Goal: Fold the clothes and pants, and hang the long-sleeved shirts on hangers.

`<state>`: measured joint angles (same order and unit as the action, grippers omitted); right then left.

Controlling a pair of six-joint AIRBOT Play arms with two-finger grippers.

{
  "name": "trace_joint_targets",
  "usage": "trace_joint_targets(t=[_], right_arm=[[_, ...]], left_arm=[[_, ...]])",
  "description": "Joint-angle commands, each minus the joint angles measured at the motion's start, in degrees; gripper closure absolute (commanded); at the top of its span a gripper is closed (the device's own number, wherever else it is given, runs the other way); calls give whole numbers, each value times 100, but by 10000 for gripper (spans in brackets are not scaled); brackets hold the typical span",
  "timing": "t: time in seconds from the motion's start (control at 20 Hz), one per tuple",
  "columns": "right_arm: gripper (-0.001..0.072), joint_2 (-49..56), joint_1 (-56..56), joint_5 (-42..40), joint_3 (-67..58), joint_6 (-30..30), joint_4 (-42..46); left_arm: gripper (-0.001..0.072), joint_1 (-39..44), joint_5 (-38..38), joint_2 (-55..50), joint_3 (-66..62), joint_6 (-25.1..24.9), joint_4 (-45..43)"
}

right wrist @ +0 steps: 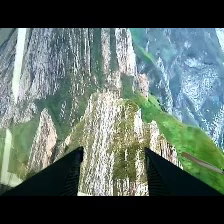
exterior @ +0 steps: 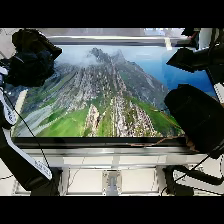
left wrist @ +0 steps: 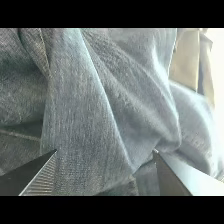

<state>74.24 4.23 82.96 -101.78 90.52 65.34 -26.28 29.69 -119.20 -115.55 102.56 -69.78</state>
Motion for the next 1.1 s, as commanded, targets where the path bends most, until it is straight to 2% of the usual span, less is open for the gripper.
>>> trace_joint_targets(t=[0.0,0.15,0.55,0.6,0.85,0.95,1.05], right_arm=[[258,76,-9,17,2,-13,103],[258,94,-9,-2,2,-13,131],[258,94,-9,2,2,-13,133],[258,94,-9,0,2,-13,133],[258,94,-9,-2,2,-13,179],[258,94,-9,-2,2,-13,216],[258,94,-9,-2,2,-13,225]], left_arm=[[31,-74,505,96,-7,-11,-328],[32,-96,636,74,-7,9,-326],[34,-48,319,-107,-7,203,-330],[53,-50,247,-114,-7,203,-330],[307,-48,210,-129,-4,201,-699],[457,-48,232,-122,-7,203,-772],[699,-48,304,-96,-7,203,-866]])
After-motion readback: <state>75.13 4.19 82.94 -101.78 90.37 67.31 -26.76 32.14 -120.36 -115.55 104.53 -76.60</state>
